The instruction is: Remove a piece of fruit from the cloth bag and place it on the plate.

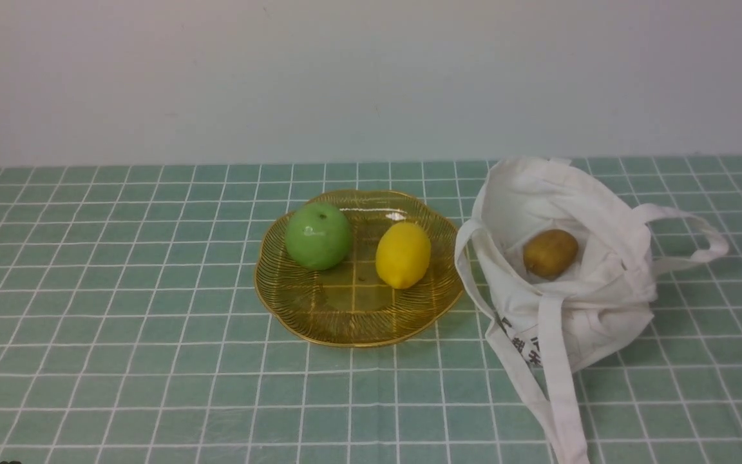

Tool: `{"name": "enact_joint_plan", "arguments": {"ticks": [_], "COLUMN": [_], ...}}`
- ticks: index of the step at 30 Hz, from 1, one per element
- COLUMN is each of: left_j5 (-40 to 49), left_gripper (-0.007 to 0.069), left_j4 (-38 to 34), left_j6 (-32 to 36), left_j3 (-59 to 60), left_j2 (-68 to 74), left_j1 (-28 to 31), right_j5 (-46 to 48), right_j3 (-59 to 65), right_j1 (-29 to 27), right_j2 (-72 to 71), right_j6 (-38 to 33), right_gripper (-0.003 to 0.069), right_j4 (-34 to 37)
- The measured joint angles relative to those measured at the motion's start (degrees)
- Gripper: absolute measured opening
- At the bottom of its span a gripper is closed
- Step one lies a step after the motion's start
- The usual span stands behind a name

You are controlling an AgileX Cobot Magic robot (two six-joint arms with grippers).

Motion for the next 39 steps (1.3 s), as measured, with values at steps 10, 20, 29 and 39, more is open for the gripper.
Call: {"name": "enact_joint_plan", "arguments": {"ticks": [10, 20, 29, 39], "left_j5": [0.00, 0.00, 0.00, 0.00], "left_gripper": [-0.0008, -0.0008, -0.0008, -0.0008], "left_j4": [0.00, 0.00, 0.00, 0.00], "left_j6": [0.00, 0.00, 0.00, 0.00], "left_j3": [0.00, 0.00, 0.00, 0.00], "left_j2": [0.00, 0.00, 0.00, 0.00], "left_j1": [0.00, 0.00, 0.00, 0.00], "right_j5": [0.00, 0.22, 1.37, 6.34], "right_j3": [0.00, 3.26, 20.09, 27.40], "right_j1": [0.00, -1.61, -16.63, -24.87], "right_j2": [0.00, -1.59, -8.89, -14.49], "right_j6": [0.00, 1.23, 9.15, 9.38], "right_gripper": [-0.0014, -0.0014, -0.0014, -0.0014], "right_j4": [0.00, -2.44, -7.93, -8.53]}}
